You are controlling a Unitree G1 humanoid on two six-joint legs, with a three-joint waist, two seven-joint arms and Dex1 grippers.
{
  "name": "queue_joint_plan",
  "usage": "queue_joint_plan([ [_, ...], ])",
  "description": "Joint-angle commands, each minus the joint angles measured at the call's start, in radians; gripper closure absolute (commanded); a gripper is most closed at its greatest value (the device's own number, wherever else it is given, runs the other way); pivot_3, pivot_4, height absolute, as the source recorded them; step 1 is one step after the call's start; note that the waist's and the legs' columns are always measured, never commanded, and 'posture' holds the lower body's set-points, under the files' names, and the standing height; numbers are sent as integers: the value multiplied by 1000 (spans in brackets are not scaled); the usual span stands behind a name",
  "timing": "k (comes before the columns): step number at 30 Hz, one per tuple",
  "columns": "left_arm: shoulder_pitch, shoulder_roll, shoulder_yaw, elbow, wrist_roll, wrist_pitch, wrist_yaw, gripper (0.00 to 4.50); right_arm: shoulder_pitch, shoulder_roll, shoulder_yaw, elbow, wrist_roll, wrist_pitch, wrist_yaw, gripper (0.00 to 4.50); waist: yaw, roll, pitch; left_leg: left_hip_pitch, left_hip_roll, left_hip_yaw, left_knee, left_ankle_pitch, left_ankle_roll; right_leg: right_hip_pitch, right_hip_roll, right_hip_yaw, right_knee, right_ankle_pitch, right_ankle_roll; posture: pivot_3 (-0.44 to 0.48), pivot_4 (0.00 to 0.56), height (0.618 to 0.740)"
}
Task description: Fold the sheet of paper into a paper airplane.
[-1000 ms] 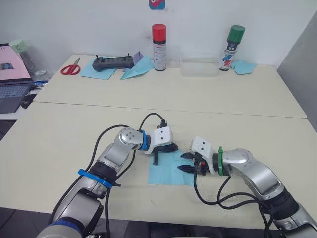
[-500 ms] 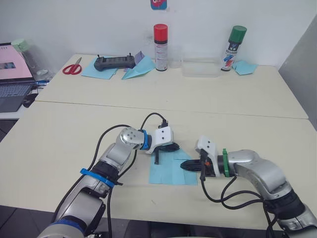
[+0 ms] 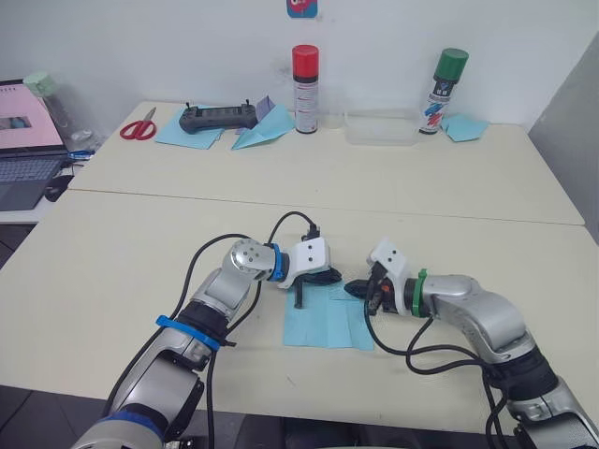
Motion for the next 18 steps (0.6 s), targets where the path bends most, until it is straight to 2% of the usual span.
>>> queue_joint_plan([
  [1,0,-2,-25,50,52,8,11,4500,32,-19,5,-20,-26,13,-25,4457,0,0,0,0,0,0,0,0,0,0,0,0,0,0,0,0,150,740],
  [8,2,-6,-22,53,56,4,11,4500,98,-81,-30,-81,1,45,3,4457,1,0,0,1,0,0,0,0,0,1,0,0,0,0,0,0,150,740],
  [12,7,-6,-22,53,57,2,10,4500,150,-158,-44,-140,31,41,63,4457,2,0,0,1,-1,0,0,0,0,2,0,0,0,0,0,0,150,740],
  [18,6,-4,-16,57,57,-2,10,4500,124,-86,-125,-153,94,-30,58,4457,-1,-1,0,1,0,0,0,0,0,1,0,0,0,0,0,0,150,740],
])
